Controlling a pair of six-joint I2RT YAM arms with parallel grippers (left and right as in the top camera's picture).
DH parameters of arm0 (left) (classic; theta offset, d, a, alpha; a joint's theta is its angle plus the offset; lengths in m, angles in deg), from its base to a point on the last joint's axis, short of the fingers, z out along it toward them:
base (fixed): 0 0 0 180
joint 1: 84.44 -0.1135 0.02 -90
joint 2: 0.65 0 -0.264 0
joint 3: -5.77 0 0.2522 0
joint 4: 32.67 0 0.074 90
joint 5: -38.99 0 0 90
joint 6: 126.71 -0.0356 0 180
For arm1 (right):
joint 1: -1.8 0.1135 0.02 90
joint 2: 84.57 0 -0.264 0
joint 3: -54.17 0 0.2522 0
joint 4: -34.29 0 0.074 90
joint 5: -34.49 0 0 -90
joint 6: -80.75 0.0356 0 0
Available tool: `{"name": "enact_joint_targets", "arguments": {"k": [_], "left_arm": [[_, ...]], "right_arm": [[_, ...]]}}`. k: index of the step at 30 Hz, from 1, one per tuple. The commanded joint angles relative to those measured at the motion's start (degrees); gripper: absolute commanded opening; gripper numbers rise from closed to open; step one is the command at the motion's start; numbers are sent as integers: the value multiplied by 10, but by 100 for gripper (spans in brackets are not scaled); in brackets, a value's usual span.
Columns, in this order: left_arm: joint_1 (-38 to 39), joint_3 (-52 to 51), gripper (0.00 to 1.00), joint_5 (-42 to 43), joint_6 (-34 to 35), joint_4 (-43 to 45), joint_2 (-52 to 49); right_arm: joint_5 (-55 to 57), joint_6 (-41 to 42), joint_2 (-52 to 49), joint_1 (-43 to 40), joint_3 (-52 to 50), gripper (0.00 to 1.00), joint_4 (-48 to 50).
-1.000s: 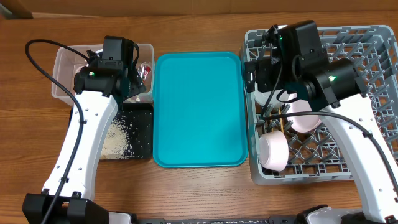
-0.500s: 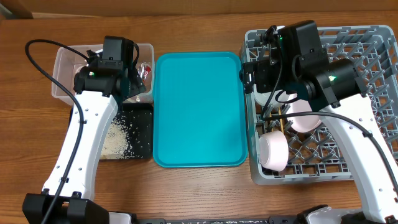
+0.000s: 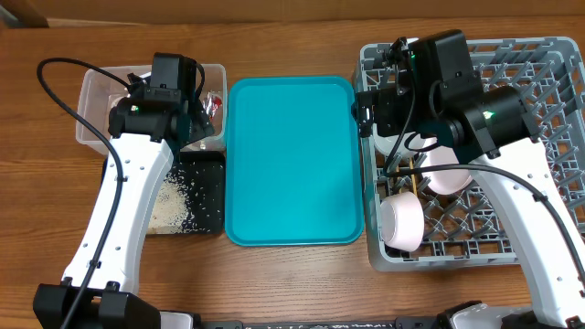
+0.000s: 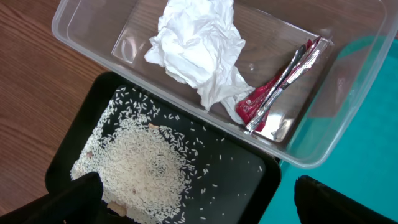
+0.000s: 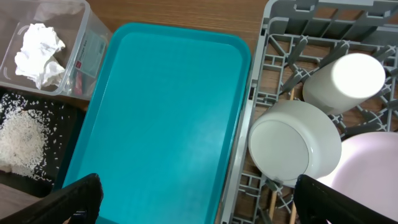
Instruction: Sort waste into correct bins and load items into the dishwasher
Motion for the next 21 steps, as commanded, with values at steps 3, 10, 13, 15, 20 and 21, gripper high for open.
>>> {"name": "enact_joint_targets", "arguments": {"k": [3,10,13,15,20,21], "left_arm": [[3,7,100,-3,-7,0,2],[3,7,100,-3,-7,0,2],[3,7,100,-3,-7,0,2],[3,7,100,-3,-7,0,2],[3,7,100,-3,-7,0,2],[3,7,100,-3,-7,0,2]], "right_arm": [[-5,-2,11,2,11,100,3],[44,-4,67,2,11,100,-3],[62,-5,125,2,11,100,8],[66,-5,166,1,11,100,24],[71,-4,279,-21,-7,100,66],[71,-3,306,-30,-20,100,73]]}}
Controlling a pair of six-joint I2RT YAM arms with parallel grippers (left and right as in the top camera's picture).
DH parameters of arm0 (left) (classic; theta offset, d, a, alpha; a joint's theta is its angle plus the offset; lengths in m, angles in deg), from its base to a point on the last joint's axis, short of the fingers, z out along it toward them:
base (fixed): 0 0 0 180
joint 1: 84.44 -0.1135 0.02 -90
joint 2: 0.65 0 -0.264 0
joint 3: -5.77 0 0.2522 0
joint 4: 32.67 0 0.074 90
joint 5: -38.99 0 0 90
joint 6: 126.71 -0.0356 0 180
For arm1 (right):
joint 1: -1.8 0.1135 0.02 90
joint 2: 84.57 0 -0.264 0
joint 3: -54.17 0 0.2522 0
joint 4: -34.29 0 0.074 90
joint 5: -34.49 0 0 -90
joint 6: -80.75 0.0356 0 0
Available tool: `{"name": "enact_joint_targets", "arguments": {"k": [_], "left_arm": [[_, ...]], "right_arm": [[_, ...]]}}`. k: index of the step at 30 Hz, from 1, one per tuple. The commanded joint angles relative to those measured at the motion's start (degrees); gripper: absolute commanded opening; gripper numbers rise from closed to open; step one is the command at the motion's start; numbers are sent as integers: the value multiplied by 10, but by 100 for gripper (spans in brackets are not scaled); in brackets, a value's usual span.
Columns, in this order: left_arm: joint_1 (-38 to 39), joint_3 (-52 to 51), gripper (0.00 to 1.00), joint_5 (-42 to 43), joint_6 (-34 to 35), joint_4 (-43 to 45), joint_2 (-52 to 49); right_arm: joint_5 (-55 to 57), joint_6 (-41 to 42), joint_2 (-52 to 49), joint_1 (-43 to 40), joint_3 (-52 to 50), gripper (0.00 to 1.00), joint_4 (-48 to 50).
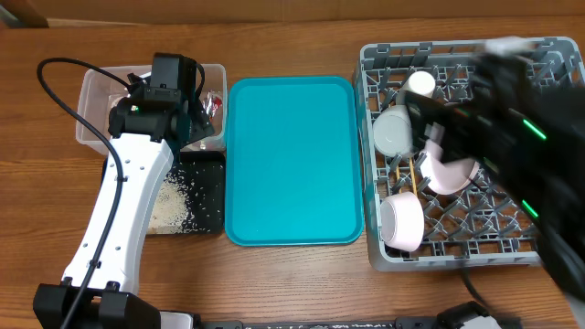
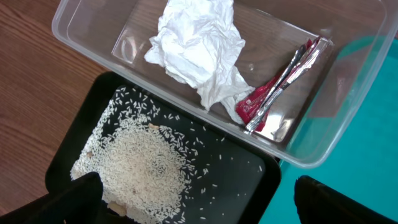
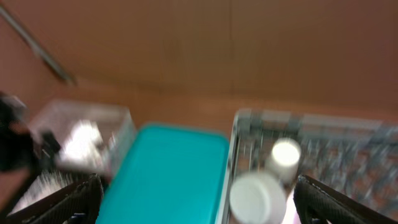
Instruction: Sort waste into correct bins and load items into the dishwasher
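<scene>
My left gripper [image 2: 196,208] hangs open and empty over the near edge of the clear plastic bin [image 2: 348,106] and the black tray [image 2: 249,186] of loose rice [image 2: 140,165]. In the bin lie a crumpled white tissue [image 2: 199,50] and a red sachet [image 2: 277,90]. The teal tray [image 1: 292,160] is bare. My right gripper [image 3: 199,205] is open and empty, high above the tray's right edge and the grey dish rack [image 1: 548,247]; its arm shows as a blur in the overhead view. The rack holds a white cup [image 1: 420,82], a white bowl [image 1: 395,132], a pink dish [image 1: 448,174] and another white bowl [image 1: 402,222].
Wooden chopsticks [image 1: 413,178] stand in the rack between the bowls. The left arm's black cable [image 1: 55,100] loops over the table's left side. A brown wall [image 3: 199,43] fills the top of the blurred right wrist view.
The right arm has left the rack's left end and is now a blur over its middle and right. Its camera looks from higher and further back. The left arm has not moved.
</scene>
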Motion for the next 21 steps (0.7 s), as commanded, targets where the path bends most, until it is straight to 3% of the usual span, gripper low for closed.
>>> {"name": "enact_joint_targets", "arguments": {"k": [1,6,14,17,21], "left_arm": [[3,7,100,-3,-7,0,2],[3,7,100,-3,-7,0,2],[3,7,100,-3,-7,0,2],[3,7,100,-3,-7,0,2],[3,7,100,-3,-7,0,2]], "right_arm": [[14,-1,77,-28,-31,100,12],[5,1,208,-71,-129,100,25],[-53,1,414,-119,-389,100,79],[-92,1,471,-123,-500,100,137],[-143,1,524,-123,-637,100,298]]}}
